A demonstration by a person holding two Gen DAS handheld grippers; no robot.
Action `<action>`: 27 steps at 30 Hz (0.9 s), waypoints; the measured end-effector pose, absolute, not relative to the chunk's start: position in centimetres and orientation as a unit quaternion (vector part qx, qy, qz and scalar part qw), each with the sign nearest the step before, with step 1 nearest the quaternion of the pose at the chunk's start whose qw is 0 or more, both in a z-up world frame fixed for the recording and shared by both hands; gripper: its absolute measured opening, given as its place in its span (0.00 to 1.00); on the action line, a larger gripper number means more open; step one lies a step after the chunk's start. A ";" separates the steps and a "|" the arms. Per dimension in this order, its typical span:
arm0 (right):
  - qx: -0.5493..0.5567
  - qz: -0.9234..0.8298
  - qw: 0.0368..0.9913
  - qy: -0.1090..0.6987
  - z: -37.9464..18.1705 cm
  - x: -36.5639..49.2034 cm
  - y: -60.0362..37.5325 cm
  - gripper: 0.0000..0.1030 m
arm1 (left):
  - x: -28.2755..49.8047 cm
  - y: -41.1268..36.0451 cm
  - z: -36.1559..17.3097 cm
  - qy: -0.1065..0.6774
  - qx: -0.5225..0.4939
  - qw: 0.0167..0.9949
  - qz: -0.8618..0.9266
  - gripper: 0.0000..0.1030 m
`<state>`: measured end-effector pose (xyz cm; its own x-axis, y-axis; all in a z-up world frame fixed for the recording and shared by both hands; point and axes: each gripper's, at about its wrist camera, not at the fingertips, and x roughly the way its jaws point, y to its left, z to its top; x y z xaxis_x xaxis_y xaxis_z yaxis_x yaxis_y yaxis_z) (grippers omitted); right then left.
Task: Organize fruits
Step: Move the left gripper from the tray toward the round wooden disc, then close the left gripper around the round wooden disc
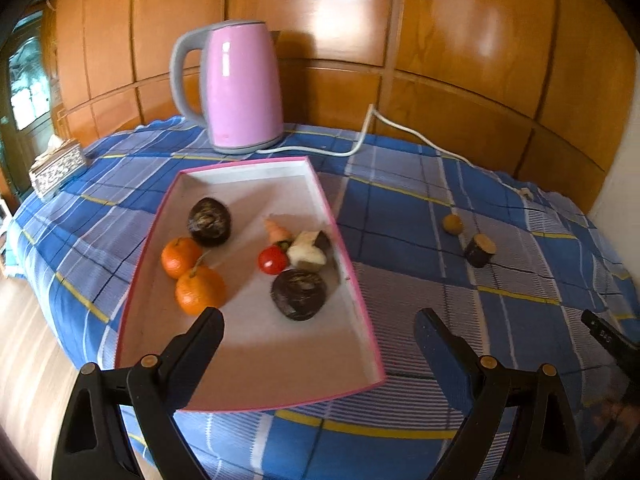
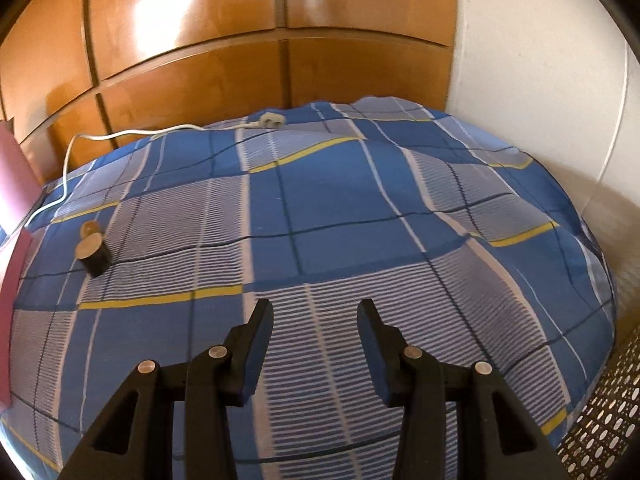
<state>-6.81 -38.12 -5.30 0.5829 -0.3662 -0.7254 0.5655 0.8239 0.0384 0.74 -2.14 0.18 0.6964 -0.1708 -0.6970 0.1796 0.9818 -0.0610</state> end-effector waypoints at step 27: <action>0.145 -0.321 0.858 0.374 -6.4 -7.5 -40.8 0.43 | 7.4 -18.8 -1.3 0.400 0.088 0.883 -0.231 0.93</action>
